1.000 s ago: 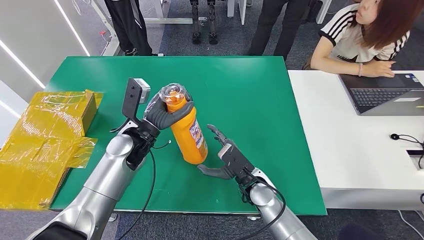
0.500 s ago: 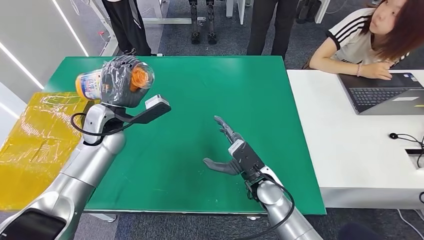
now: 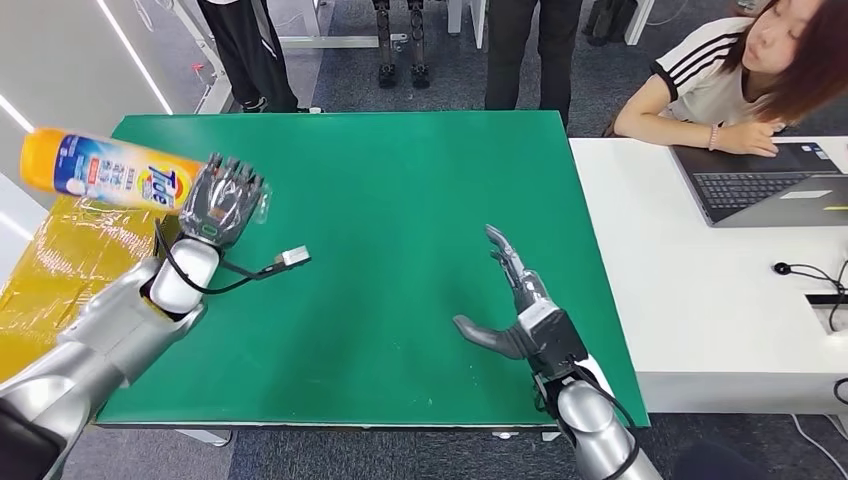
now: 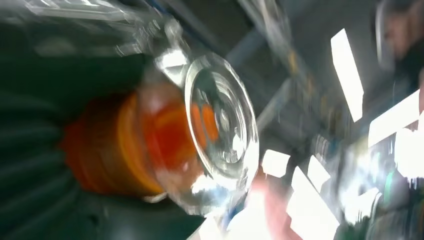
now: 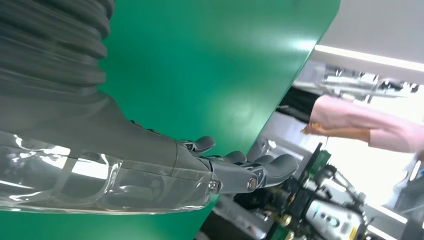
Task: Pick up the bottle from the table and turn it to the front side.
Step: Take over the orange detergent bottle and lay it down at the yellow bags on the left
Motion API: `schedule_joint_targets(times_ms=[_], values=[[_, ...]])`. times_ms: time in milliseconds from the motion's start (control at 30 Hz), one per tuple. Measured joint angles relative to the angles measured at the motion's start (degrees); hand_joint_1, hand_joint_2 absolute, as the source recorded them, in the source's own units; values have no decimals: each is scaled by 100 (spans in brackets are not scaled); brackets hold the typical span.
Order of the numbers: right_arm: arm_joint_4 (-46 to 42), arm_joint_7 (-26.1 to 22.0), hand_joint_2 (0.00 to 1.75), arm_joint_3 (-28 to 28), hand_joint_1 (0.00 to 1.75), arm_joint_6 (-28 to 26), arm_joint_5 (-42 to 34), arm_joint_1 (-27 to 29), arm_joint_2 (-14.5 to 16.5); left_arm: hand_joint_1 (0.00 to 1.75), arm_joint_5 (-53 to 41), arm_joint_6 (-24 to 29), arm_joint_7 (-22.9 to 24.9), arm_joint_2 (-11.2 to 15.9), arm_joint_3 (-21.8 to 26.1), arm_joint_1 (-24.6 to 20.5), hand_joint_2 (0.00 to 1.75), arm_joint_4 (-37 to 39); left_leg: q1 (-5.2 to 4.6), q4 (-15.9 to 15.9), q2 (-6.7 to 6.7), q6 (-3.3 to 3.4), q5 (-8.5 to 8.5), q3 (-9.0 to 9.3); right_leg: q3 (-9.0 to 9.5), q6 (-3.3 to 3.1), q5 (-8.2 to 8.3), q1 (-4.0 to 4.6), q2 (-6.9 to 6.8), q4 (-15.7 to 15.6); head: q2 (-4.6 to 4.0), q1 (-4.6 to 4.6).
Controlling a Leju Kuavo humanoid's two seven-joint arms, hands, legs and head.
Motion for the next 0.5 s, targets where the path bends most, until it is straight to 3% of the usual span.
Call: schedule_joint_targets(times_ms=[267, 500], values=[[-514, -21, 175, -508, 0, 119, 49, 521, -48, 175, 67, -46, -229, 70, 133, 984, 175, 1051, 2, -1, -6, 0, -2, -6, -3, -3, -11, 3, -8, 0, 0, 2], [-760, -16, 175, -632, 0, 215, 143, 649, -48, 175, 173, -512, -643, -23, 885, 1214, 175, 1428, 2, -4, -9, 1, -4, 6, 12, -3, -10, 2, -13, 0, 0, 2]])
